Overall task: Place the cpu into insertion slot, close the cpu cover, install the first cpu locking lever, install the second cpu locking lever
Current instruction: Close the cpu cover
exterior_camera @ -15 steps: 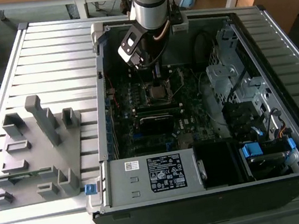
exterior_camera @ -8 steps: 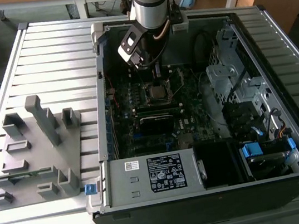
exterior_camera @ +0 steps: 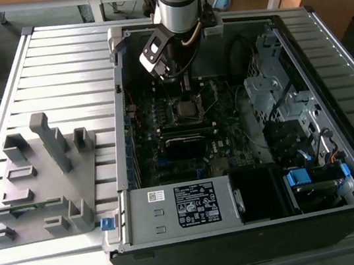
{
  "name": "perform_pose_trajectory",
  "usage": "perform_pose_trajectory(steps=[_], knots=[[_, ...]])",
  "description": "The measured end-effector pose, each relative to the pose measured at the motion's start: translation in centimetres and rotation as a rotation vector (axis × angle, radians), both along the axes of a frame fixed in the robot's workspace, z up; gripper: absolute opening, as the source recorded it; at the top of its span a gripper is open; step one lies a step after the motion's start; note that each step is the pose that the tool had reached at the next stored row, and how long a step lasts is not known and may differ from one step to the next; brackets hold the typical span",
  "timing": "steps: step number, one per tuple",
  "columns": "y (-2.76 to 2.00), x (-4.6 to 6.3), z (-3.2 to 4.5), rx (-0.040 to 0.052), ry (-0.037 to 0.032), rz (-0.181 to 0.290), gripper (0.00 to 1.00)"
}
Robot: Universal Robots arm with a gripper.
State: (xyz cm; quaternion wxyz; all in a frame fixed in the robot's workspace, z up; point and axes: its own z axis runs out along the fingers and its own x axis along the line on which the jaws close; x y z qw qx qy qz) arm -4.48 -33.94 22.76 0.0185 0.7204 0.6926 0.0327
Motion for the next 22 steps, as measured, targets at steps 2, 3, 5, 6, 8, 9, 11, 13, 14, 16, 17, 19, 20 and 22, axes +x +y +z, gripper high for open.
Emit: perform_pose_trajectory(steps=[2, 3, 5, 6, 8, 9, 11, 13, 14, 16, 17, 19, 20, 22], knots=[[0.00, 0.00, 0.08, 0.0002, -0.0002, 0.000, 0.11], [0.00, 0.00, 0.13, 0.0004, -0.0003, 0.000, 0.11], [0.00, 0.00, 0.23, 0.0004, -0.0002, 0.000, 0.11], [0.00, 0.00, 0.27, 0.0003, -0.0002, 0.000, 0.11], [0.01, 0.00, 0.32, 0.0006, -0.0004, 0.000, 0.11], [0.00, 0.00, 0.37, 0.0004, -0.0003, 0.000, 0.11], [0.00, 0.00, 0.39, 0.0004, -0.0003, 0.000, 0.11], [0.00, 0.00, 0.43, 0.0001, -0.0001, 0.000, 0.11], [0.00, 0.00, 0.46, 0.0002, -0.0001, 0.000, 0.11], [0.00, 0.00, 0.50, 0.0003, -0.0002, 0.000, 0.11], [0.00, 0.00, 0.53, 0.0003, -0.0002, 0.000, 0.11], [0.00, 0.00, 0.62, 0.0003, -0.0002, 0.000, 0.11], [0.00, 0.00, 0.66, 0.0003, -0.0002, 0.000, 0.11], [0.01, 0.00, 0.69, 0.0006, -0.0004, 0.000, 0.11]])
